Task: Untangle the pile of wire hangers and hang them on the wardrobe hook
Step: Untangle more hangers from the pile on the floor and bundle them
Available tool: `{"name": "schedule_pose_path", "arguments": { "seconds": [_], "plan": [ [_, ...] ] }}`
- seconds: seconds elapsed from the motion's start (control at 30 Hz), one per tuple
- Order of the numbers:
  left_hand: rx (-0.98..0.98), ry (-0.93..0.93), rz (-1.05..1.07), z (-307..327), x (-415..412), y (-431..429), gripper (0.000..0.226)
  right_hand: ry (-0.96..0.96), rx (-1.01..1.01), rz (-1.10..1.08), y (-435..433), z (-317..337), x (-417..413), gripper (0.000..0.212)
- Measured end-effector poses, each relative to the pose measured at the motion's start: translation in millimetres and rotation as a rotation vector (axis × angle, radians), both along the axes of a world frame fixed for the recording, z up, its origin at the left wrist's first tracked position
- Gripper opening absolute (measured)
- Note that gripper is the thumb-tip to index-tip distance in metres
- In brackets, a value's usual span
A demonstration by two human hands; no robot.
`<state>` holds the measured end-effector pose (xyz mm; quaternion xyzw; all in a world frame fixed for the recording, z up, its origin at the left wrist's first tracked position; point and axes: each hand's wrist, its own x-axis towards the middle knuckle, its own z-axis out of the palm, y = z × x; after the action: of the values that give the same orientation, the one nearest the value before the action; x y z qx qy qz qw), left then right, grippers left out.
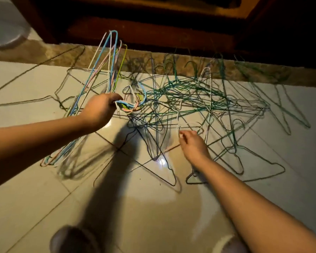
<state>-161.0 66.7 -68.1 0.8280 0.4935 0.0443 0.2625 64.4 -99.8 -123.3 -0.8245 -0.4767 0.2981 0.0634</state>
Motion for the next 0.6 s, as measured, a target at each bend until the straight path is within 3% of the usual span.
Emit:
{"name": "schedule_pose_path", "arguments": {
  "seconds": [0.17,0.33,0.47,0.6],
  "plan": [
    [-0.006,0.076,0.070,13.7,-12.6,-34.8,0.034,-0.179,-0.130,0.282,21.3,-12.4,30.6,0.055],
    [-0.073,0.129,0.142,2.1,-5.4,-68.3,0.025,-0.324,-0.244,0.415,27.3,-9.6,34.5,0.032],
    [-0.128,0.133,0.312,-16.9,-0.2,-78.1,0.028,-0.155,-0.228,0.427,14.2,-16.2,31.3,0.024],
    [-0.128,0.016,0.502,-31.5,-3.2,-87.3,0.030,-0.070,-0.147,0.370,-0.2,-23.8,33.5,0.026]
  ]
}}
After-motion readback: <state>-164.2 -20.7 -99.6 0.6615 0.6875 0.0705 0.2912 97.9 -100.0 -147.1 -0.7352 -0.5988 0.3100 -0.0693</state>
